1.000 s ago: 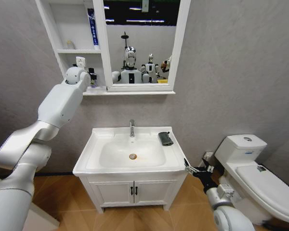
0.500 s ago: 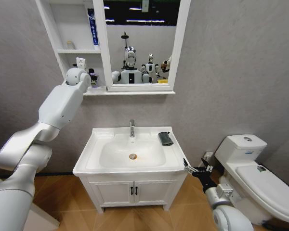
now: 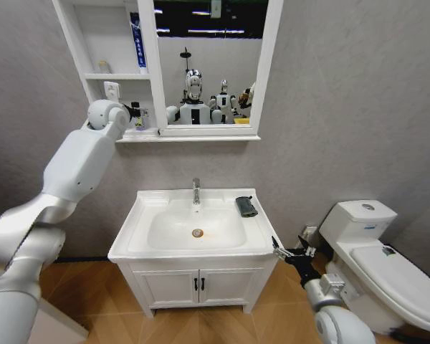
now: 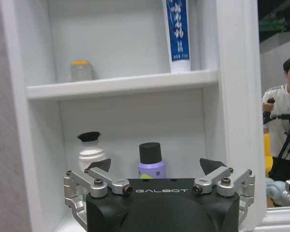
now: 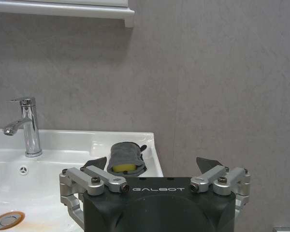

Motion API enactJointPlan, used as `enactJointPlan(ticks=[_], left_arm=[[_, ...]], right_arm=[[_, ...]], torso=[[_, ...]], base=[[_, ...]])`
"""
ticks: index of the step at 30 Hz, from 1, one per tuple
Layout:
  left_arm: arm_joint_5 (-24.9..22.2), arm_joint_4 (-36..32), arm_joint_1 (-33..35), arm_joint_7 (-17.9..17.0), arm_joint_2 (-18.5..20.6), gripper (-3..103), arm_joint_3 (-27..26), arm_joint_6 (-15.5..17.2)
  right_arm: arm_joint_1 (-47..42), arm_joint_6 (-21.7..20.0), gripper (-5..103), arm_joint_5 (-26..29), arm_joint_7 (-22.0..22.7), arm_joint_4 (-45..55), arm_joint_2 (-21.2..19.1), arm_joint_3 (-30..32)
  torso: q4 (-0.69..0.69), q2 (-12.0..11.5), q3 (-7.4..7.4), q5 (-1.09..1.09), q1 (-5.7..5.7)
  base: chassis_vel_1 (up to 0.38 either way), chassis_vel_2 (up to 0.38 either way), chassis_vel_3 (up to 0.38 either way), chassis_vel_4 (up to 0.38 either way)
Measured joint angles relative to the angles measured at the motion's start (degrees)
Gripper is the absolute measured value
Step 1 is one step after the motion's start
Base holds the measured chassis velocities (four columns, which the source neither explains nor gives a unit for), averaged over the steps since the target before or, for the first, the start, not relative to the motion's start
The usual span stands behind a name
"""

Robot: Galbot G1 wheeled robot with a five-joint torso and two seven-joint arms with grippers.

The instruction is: Move facial cleanser and shampoo from washbasin to cabinet, then wipe washbasin with towel.

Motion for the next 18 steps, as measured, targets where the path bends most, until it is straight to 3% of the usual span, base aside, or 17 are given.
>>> enactJointPlan(ticks=[2,4,5,6,7,9,10,11,14,15,16,18], left_arm=[[-0.86,-2.24,0.94,-0.79,0.91,100,-0.87,0.2],[-3.98,-11.62,6.91,-2.86,6.26,100,-5.28,0.2],[-3.98,-11.62,6.91,-2.86,6.26,100,-5.28,0.2],[-4.77,-20.68,16.11,-2.41,12.2,100,-10.11,-2.7],[-4.77,-20.68,16.11,-2.41,12.2,100,-10.11,-2.7],[-1.58,-28.18,26.6,-1.36,16.56,100,-14.41,-7.51],[-0.02,-30.1,30.5,-1.22,16.81,100,-16.16,-9.5],[-0.02,-30.1,30.5,-1.22,16.81,100,-16.16,-9.5],[6.29,-34.05,44.09,0.7,14.95,100,-22.78,-14.77],[6.29,-34.05,44.09,0.7,14.95,100,-22.78,-14.77],[9.33,-35.22,49.68,1.71,14.02,100,-26.2,-16.62],[10.9,-35.93,53.18,2.15,13.36,100,-28.17,-17.52]], right_arm=[[-0.01,-0.02,100,-0.05,0.01,0.0,0.03,-0.05],[0.16,-0.88,100,0.19,1.15,0.39,0.12,-0.54],[0.16,-0.88,100,0.19,1.15,0.39,0.12,-0.54],[0.87,-2.35,100,0.58,2.25,1.04,-0.03,-1.03],[0.87,-2.35,100,0.58,2.25,1.04,-0.03,-1.03],[1.9,-4.31,100,0.68,3.74,1.93,-0.42,-1.47],[1.95,-4.82,100,0.64,4.34,2.5,-0.37,-1.45],[1.95,-4.82,100,0.64,4.34,2.5,-0.37,-1.45],[2.04,-6.34,100,0.94,6.33,4.17,-0.27,-1.09],[2.04,-6.34,100,0.94,6.33,4.17,-0.27,-1.09],[2.55,-7.06,100,1.19,6.72,4.67,-0.54,-1.27],[2.73,-7.35,100,1.29,6.86,4.86,-0.65,-1.35]], torso=[[0.01,0.0,0.0,0.0,0.0],[-0.02,0.0,0.0,0.02,0.0],[-0.02,0.0,0.0,0.02,0.0],[0.04,0.0,-0.01,-0.02,-0.01],[0.04,0.0,-0.01,-0.02,-0.01],[0.05,0.0,-0.01,-0.02,-0.01],[0.05,0.01,-0.01,0.01,-0.01],[0.05,0.01,-0.01,0.01,-0.01],[-0.04,0.0,0.0,-0.01,0.0],[-0.04,0.0,0.0,-0.01,0.0],[-0.03,0.0,0.0,0.01,0.0],[-0.03,0.0,0.0,0.03,0.0]], base=[[0.0,0.0,0.0,0.0],[0.0,0.0,0.0,0.0],[0.0,0.0,0.0,0.0],[0.0,0.0,0.0,0.0],[0.0,0.0,0.0,0.0],[0.0,0.0,0.0,0.0],[0.0,0.0,0.0,0.0],[0.0,0.0,0.0,0.0],[0.0,0.0,0.0,0.0],[0.0,0.0,0.0,0.0],[0.0,0.0,0.0,0.0],[0.0,0.0,0.0,0.0]])
